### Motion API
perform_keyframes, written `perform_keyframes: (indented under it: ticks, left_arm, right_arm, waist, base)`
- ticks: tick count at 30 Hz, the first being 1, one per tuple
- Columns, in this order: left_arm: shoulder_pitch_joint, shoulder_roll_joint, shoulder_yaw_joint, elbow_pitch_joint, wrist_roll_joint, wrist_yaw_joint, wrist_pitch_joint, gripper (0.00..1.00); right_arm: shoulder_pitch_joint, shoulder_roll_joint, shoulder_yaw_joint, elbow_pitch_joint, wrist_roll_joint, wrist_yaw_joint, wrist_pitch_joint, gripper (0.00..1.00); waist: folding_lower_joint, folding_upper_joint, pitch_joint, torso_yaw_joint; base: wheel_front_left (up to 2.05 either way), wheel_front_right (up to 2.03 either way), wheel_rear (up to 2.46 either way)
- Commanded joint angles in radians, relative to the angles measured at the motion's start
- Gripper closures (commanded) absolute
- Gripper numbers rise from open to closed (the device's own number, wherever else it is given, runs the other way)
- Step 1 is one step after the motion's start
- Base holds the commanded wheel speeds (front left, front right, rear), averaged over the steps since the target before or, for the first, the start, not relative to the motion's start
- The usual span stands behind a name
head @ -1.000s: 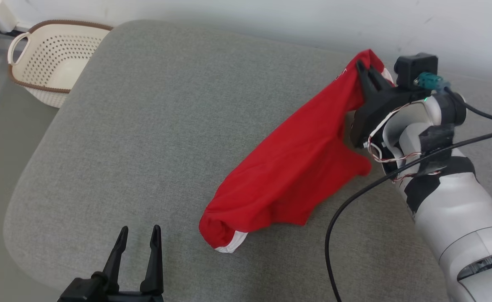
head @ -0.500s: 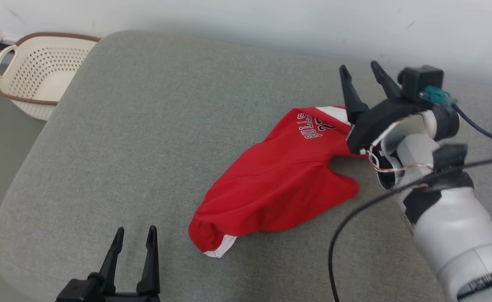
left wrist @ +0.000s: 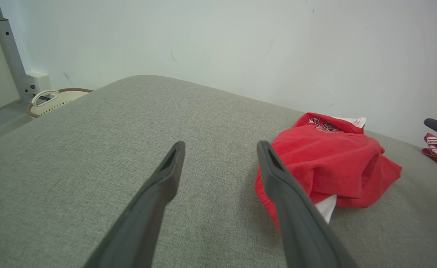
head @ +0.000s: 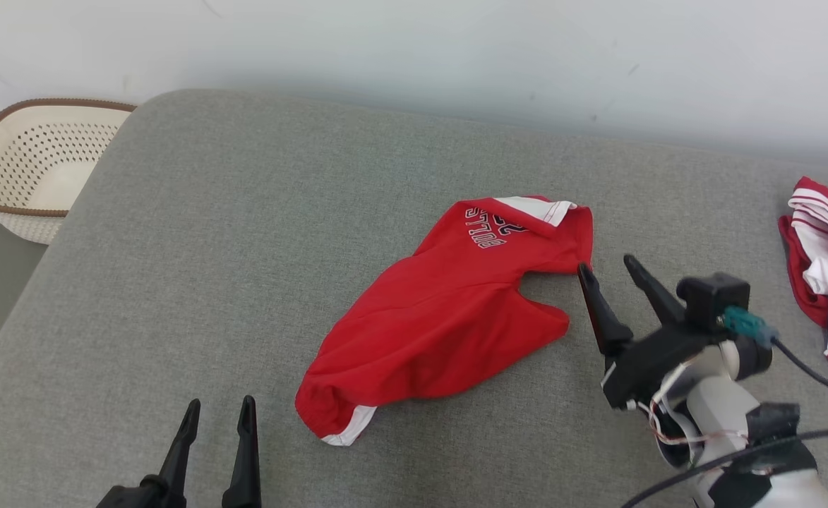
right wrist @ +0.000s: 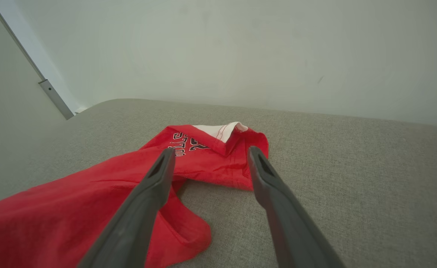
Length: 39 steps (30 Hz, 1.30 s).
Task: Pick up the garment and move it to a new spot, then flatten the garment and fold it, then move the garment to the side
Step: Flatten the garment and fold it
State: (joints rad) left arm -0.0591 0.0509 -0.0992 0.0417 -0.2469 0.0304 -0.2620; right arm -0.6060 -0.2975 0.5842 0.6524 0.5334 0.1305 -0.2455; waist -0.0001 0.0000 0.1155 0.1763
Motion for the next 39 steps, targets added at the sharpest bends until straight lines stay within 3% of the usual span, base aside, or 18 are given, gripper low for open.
perform_keyframes:
  ticks: [1,12,19,26,27,28,33,39]
  left_arm:
    - [0.022,0.0,0.004,-0.003,0.008,-0.001,-0.004,0.0]
    - [0.008,0.0,-0.002,-0.005,0.005,-0.007,-0.004,0.0]
    - [0.005,0.0,-0.002,-0.004,-0.001,-0.003,-0.004,0.0]
    - [-0.001,0.0,-0.01,0.0,-0.011,0.001,-0.004,0.0]
    - [-0.001,0.0,-0.014,0.002,-0.013,0.001,-0.004,0.0]
    - [-0.001,0.0,-0.016,0.003,-0.015,0.002,-0.004,0.0]
    - [0.015,0.0,-0.012,0.009,-0.016,0.006,-0.004,0.0]
    - [0.048,0.0,0.005,0.014,-0.015,0.006,-0.004,0.0]
  right_arm:
    - [0.029,-0.014,0.005,-0.025,0.013,0.001,0.005,0.0]
    - [0.148,-0.053,0.076,-0.17,0.013,0.001,0.125,0.0]
    - [0.113,-0.092,0.125,-0.158,-0.041,0.001,0.183,0.0]
    - [0.047,-0.078,0.185,-0.078,-0.035,0.001,0.226,0.0]
    - [0.039,-0.078,0.198,-0.064,-0.029,0.001,0.233,0.29]
    - [0.029,-0.075,0.208,-0.055,-0.022,0.001,0.23,1.0]
    - [0.015,-0.07,0.246,-0.038,0.02,0.001,0.195,1.0]
    - [0.066,-0.084,0.26,-0.126,0.079,0.001,0.183,1.0]
  waist:
    - [0.0001,0.0,-0.002,-0.003]
    - [0.0001,0.0,0.013,0.016]
    - [0.0001,0.0,0.023,0.038]
    - [0.0001,0.0,0.033,0.06]
    - [0.0001,0.0,0.033,0.063]
    - [0.0001,0.0,0.032,0.066]
    - [0.0001,0.0,0.011,0.063]
    - [0.0001,0.0,-0.044,0.024]
  base:
    - [0.0,0.0,0.0]
    - [0.0,0.0,0.0]
    - [0.0,0.0,0.0]
    - [0.0,0.0,0.0]
    - [0.0,0.0,0.0]
    - [0.0,0.0,0.0]
    - [0.0,0.0,0.0]
    - [0.0,0.0,0.0]
